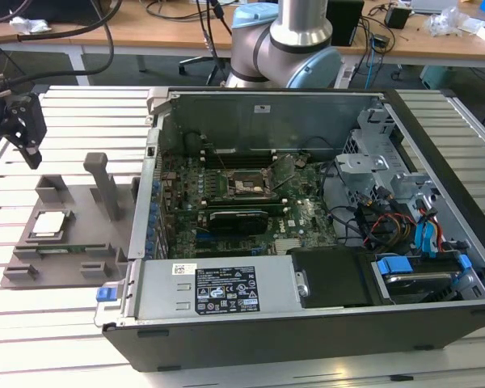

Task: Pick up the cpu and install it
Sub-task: 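Pick up the cpu and move it towards the insertion slot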

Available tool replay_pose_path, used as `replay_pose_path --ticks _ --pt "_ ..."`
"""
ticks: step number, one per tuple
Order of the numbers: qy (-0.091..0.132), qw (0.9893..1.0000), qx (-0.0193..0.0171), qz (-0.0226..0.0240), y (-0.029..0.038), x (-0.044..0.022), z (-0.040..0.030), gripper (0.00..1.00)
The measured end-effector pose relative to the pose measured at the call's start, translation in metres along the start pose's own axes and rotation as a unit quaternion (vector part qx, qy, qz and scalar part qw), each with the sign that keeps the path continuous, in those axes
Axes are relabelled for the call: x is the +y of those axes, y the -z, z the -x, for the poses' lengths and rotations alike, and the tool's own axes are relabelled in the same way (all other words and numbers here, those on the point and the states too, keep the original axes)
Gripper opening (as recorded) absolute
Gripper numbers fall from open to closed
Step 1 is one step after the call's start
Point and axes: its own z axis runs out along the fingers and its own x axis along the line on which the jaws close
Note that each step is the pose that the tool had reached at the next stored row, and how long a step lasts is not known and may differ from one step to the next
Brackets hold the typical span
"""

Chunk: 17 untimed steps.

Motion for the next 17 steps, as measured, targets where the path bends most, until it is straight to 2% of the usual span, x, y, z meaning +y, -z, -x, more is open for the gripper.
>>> replay_pose_path --ticks 17 --pt "0.0 1.0 0.0 0.0 -0.0066 0.0001 -0.0002 0.66"
